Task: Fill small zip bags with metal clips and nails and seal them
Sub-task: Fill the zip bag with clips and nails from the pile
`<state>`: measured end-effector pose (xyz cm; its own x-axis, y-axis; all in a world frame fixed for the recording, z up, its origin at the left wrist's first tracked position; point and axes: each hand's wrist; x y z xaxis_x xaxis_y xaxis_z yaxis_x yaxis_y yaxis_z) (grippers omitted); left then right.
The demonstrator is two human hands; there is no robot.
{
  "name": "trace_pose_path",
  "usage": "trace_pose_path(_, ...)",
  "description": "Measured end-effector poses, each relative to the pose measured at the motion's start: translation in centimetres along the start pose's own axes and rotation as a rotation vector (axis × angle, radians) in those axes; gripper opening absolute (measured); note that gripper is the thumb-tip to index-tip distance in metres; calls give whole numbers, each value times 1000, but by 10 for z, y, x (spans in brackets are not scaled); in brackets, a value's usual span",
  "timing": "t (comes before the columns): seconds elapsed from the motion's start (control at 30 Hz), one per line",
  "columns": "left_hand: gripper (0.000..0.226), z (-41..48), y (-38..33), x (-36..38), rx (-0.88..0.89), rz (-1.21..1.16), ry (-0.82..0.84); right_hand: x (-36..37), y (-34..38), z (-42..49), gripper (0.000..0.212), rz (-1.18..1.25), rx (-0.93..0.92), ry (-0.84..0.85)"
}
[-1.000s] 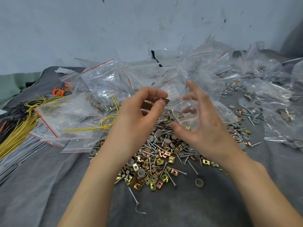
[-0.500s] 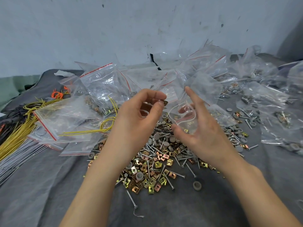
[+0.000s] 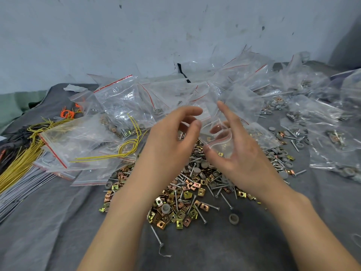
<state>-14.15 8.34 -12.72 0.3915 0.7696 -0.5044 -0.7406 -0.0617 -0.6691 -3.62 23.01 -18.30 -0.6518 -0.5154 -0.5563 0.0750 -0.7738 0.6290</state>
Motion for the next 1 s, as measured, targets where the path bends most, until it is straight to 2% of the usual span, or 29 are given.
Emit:
trace_pose_path(0.07, 14, -1, 5, -6, -41, -8, -9, -1, -1, 1, 90, -3, 0, -8)
trace_pose_path(0.13, 12, -4, 11, -13, -74, 34, 54, -2, -2, 1, 89, -4, 3, -10)
trace_pose_path(0.33, 19, -26, 19, -4, -125, 432, 636, -4, 0, 0, 87, -8, 17, -22)
trace_pose_path(0.4, 28, -33, 23, 4, -100, 605, 750, -5, 1, 0, 87, -16, 10, -18)
trace_pose_path(0.53, 34, -42, 29, 9, -67, 708, 689, -5, 0, 0, 87, -24, 3, -11)
trace_pose_path(0.77, 26, -47, 28, 17, -30, 785, 586, -6, 1, 0, 86, -35, 3, -5)
trace_pose_path(1.0, 22, -51, 28, 20, 50, 740, 549, -6, 0, 0, 84, -39, 7, -18)
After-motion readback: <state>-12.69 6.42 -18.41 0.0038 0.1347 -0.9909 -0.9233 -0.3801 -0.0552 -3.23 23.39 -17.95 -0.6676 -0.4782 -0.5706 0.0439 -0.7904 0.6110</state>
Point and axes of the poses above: each hand's wrist, its own z-axis towards the middle knuckle, its own x-axis out of the palm, y = z × x, and after that the axes turned 1 degree about z, right-handed
